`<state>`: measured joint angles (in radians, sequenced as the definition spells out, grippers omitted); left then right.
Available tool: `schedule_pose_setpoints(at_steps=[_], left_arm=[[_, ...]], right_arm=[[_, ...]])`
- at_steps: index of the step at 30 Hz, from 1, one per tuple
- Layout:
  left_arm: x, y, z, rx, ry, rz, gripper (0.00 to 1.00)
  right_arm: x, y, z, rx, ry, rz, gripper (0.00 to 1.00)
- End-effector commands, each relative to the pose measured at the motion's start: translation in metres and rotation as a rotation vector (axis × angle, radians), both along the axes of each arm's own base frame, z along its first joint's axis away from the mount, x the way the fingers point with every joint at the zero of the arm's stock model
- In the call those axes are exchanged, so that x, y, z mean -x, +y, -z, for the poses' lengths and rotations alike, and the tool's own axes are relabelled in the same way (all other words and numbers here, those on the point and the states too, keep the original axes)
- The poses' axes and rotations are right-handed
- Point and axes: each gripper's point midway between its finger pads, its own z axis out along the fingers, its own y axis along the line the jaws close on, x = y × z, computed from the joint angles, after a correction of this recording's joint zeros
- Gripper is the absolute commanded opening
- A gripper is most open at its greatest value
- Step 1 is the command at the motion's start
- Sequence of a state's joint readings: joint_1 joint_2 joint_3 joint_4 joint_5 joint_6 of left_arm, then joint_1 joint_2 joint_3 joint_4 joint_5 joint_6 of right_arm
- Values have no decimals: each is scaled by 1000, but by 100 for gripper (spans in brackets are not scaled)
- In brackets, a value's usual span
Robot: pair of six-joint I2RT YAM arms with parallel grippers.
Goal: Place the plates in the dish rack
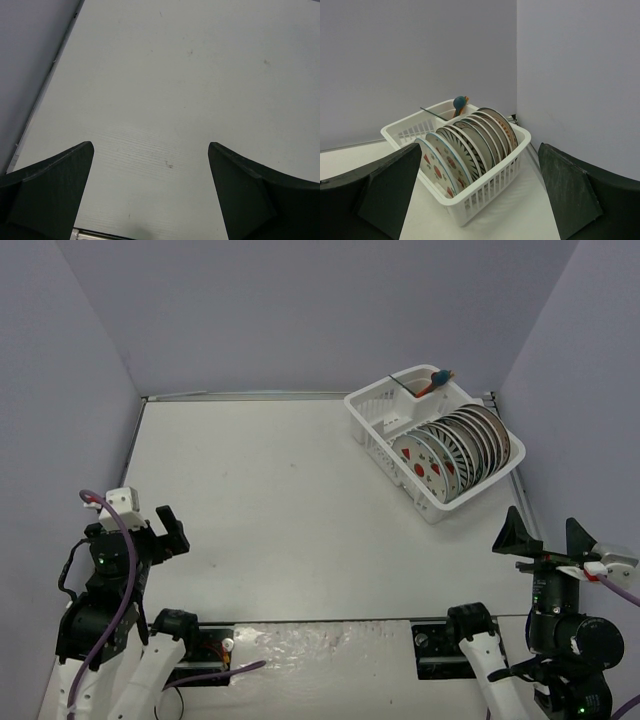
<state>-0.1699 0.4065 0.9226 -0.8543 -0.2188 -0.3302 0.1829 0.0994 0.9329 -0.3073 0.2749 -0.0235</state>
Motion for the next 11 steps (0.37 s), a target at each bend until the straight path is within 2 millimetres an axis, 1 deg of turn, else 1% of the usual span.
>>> schedule_pose_setpoints(at_steps=[1,4,11], left_arm=[[-17,-1,-17,5,-78,-5,97],[-20,-1,-10,-1,-70,-6,97],[-25,-3,-6,-11,-60,6,97]], right_arm=[[3,-2,-15,-8,-64,11,100],[2,-2,-14,-4,-62,9,100],[1,3,-13,6,-60,-13,100]])
